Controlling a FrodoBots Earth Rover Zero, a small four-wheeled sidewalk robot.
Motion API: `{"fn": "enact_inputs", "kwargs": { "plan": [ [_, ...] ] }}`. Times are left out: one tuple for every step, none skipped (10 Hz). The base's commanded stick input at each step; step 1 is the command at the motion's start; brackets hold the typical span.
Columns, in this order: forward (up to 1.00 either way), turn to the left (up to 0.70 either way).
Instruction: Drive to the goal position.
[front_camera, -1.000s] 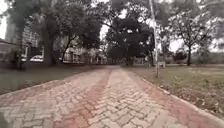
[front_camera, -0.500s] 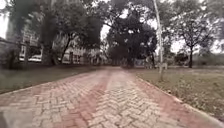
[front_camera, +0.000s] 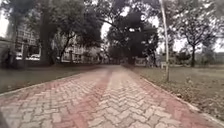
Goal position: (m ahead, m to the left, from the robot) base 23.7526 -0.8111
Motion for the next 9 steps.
{"fn": "enact_inputs", "kwargs": {
  "plan": [
    [0.70,0.00],
    [0.70,0.00],
    [0.70,0.00],
    [0.70,0.00],
    [0.70,0.00],
    [0.70,0.00],
    [0.70,0.00],
    [0.70,0.00],
    [0.70,0.00]
  ]
}}
